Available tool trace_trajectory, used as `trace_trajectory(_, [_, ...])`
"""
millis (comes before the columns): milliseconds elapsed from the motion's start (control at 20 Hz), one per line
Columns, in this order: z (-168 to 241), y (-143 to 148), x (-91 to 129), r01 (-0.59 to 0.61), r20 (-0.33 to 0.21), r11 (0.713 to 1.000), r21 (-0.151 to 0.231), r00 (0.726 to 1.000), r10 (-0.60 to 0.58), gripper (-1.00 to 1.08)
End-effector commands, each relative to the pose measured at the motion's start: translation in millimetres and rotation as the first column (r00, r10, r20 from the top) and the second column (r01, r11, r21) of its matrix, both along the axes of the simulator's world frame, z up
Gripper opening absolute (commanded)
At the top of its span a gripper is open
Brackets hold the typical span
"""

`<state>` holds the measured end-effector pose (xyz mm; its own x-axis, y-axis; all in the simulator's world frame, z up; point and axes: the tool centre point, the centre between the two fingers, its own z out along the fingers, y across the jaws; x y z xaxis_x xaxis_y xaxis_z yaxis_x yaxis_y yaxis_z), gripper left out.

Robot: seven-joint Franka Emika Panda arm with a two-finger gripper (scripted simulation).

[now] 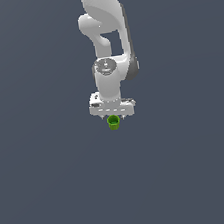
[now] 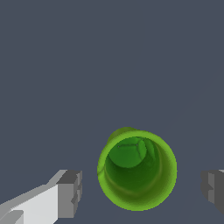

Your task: Pick up the object and move it to a goal position.

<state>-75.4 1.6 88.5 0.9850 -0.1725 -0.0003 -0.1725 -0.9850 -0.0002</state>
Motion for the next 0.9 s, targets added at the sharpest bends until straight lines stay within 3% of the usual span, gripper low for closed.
trace_trajectory(0, [-7.4,0.0,-0.7,0.0,-0.001,1.0,0.0,1.0,0.0,1.0])
trace_trajectory(600, [-46.0,0.0,-1.3,0.002,0.0,1.0,0.0,1.0,-0.002,1.0])
trace_trajectory(650, [-46.0,0.0,-1.3,0.002,0.0,1.0,0.0,1.0,-0.002,-1.0])
trace_trajectory(850, [-46.0,0.0,-1.3,0.002,0.0,1.0,0.0,1.0,-0.002,-1.0])
